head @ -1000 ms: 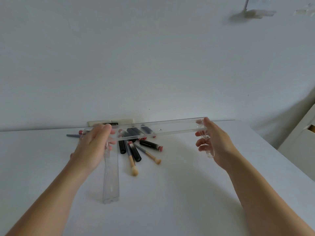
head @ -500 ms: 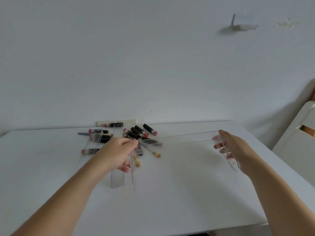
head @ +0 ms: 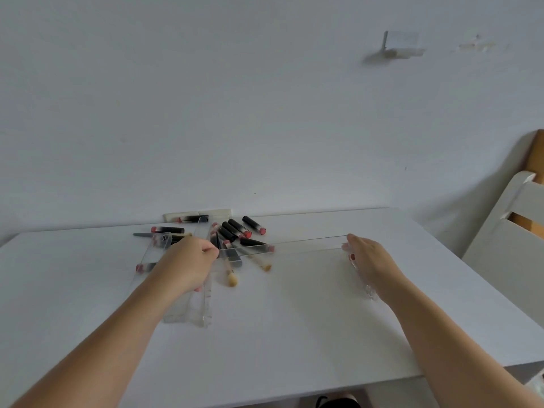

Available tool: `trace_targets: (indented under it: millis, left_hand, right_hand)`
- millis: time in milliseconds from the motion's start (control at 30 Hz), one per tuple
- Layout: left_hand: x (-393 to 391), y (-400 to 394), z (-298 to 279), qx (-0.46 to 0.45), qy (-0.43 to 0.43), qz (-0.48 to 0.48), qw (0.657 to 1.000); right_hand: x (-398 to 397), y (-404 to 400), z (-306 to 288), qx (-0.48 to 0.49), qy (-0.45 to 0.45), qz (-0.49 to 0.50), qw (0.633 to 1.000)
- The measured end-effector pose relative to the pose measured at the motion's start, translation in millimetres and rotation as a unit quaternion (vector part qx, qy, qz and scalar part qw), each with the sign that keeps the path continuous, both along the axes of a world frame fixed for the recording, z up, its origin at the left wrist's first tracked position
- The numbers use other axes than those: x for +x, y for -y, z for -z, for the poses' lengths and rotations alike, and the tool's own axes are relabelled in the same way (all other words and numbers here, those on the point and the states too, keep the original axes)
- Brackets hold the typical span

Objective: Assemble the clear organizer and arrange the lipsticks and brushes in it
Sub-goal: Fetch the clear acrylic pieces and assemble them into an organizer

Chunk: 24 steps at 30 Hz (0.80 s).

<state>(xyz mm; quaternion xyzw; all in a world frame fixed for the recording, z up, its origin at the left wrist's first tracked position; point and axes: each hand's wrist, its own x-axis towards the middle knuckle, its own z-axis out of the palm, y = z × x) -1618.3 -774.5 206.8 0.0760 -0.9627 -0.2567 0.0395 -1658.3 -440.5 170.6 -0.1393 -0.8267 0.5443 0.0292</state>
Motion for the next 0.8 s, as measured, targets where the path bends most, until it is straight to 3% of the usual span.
trace_targets:
  millis: [300, 467, 567, 667, 800]
  left_hand:
    - [-6, 18, -4, -0.095, -0.137, -0.049, 0.985]
    - [-2, 39, -8, -0.166, -0.092, -0.064, 0.980]
    - [3, 61, -5, -0.215, -0.010, -0.105, 0.971]
    - [9, 77, 1, -0.198, 0.072, -0.125, 0.970]
    - [15, 81, 6, -0.177, 0.082, -0.135, 0.971]
  right_hand:
    - [-7, 16, -1, 0.026, -0.009, 0.008, 1.000]
    - [-7, 18, -1, 0.040, -0.005, 0.015, 0.999]
    - [-8, 18, 0, 0.035, -0.003, 0.016, 0.999]
    - [-7, 19, 0, 0.032, -0.002, 0.016, 0.999]
    - [-8, 22, -1, 0.041, -0.004, 0.015, 0.999]
